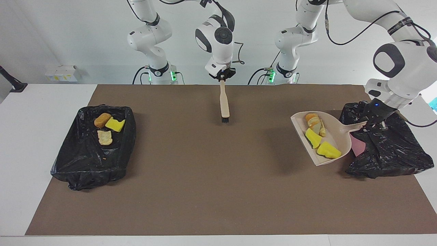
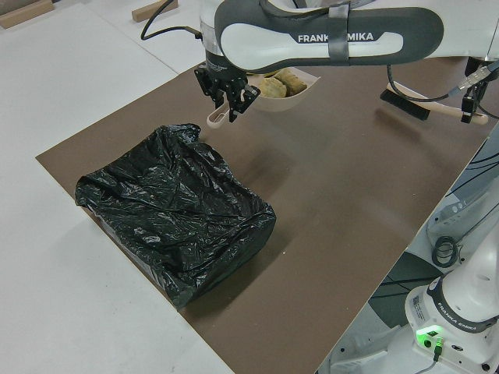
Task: Sweep and dump trash in bin
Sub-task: 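Tip the dustpan over the bag nearest the left gripper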
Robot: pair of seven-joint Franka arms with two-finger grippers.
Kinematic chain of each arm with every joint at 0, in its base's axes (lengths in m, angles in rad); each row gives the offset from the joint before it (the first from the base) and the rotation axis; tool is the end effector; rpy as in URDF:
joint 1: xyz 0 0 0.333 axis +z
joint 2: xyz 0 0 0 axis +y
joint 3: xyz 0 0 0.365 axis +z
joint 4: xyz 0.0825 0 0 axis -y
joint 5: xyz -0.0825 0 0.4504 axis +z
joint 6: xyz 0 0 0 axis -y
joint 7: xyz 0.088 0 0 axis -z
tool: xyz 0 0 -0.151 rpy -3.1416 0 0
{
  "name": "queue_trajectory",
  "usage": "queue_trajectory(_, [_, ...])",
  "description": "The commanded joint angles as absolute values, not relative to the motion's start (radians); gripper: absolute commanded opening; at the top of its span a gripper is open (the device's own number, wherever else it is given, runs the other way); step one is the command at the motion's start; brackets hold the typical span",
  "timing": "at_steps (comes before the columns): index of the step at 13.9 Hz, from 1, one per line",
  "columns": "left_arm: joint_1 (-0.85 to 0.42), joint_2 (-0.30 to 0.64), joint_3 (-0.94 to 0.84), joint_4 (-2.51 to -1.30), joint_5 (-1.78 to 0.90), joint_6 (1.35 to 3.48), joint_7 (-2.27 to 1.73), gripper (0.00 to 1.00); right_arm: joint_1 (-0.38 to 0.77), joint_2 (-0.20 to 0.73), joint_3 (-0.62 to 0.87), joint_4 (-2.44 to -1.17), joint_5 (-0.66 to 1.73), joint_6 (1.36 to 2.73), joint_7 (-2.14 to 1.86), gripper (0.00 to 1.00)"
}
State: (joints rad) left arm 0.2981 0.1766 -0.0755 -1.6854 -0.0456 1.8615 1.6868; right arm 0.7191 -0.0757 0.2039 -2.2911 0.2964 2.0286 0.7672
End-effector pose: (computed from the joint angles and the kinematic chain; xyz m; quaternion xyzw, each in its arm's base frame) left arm 0.6720 0.1493 0.4770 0.7482 -0.6629 0.0232 0.0165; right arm 0.2947 0.4357 0.3359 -0.9887 0.0015 0.1497 0.0093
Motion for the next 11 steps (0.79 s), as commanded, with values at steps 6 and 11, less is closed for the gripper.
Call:
queue_trajectory(6, [0.552, 0.316, -0.087, -1.462, 0.168, 1.905, 2.094, 0.0, 0.836, -0.136, 0.204, -2.41, 0.353, 2.112, 0.888, 0.0])
queue_trajectory(11, [0.557, 0.313, -0.069, -1.47, 0.374, 2.081, 2.083, 0.0, 0.836, -0.132, 0.204, -2.436, 0.357, 2.144, 0.832, 0.0])
